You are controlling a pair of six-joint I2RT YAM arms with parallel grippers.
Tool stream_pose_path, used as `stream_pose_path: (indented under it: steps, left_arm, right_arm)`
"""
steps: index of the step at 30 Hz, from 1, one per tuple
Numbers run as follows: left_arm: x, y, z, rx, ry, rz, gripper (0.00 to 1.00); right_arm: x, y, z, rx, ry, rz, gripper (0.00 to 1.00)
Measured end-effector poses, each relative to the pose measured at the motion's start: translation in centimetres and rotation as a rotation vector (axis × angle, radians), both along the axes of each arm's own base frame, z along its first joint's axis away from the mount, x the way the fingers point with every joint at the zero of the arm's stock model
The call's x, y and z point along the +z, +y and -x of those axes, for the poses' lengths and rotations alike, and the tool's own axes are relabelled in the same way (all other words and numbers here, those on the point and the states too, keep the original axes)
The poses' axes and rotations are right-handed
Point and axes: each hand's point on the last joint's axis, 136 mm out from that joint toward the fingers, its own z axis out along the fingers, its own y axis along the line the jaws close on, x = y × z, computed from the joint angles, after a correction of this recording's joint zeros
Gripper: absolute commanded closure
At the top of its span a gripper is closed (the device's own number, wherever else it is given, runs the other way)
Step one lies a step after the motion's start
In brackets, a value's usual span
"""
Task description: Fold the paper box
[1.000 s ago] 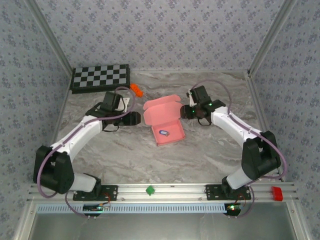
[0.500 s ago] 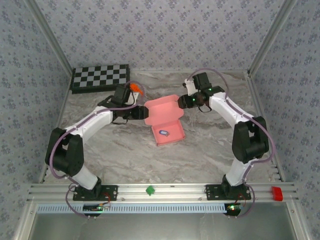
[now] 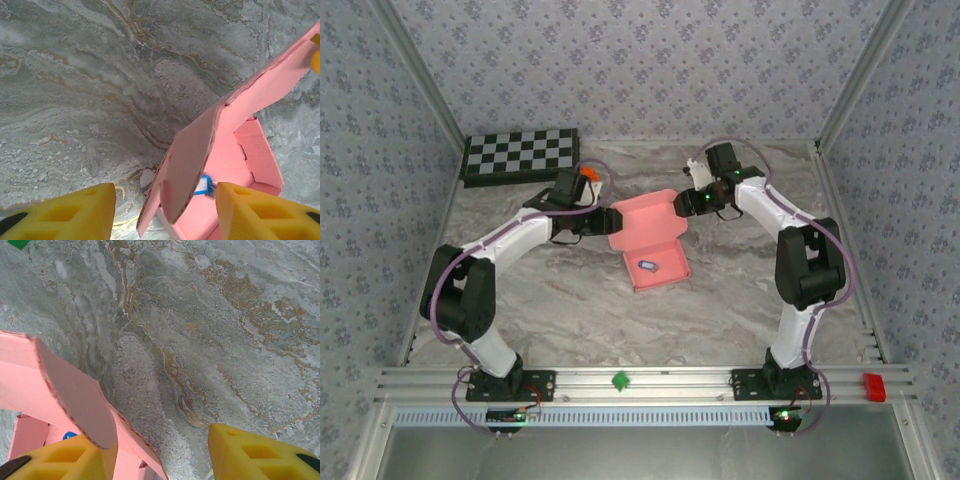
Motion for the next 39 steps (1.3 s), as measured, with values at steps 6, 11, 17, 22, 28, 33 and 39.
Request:
stream_pose_path:
  steps: [6, 11, 17, 22, 28, 33, 39]
  left_arm:
    - [0.6, -0.4, -0.3, -0.002, -0.010, 0.026, 0.49]
    - [0.2, -0.6, -0.4, -0.002, 0.003, 0.034, 0.50]
    - [-0.4, -0.7, -0.4, 0.002, 0.019, 0.030, 0.54]
    - [-0.4, -0.7, -0.4, 0.002, 0.020, 0.030, 0.56]
    - [-0.4, -0.7, -0.4, 0.003, 0.020, 0.030, 0.60]
    - [-0.4, -0.6, -0.4, 0.002, 0.023, 0.029, 0.63]
    - [-0.5, -0.7, -0.3, 0.001, 0.027, 0.027, 0.67]
  right_arm:
    - [0.5, 0.5, 0.0, 0.026, 0.002, -0.032, 0.48]
    - [0.6, 0.8, 0.0, 0.036, 0.006, -0.047, 0.49]
    - [0.2, 1.1, 0.0, 0.043, 0.020, -0.056, 0.53]
    - [-0.1, 1.1, 0.2, 0.048, 0.031, -0.057, 0.56]
    - [-0.3, 1.0, 0.5, 0.050, 0.050, -0.050, 0.59]
    - [-0.4, 1.0, 0.7, 0.051, 0.058, -0.048, 0.64]
    - [-0.5, 0.9, 0.7, 0.050, 0.059, -0.047, 0.71]
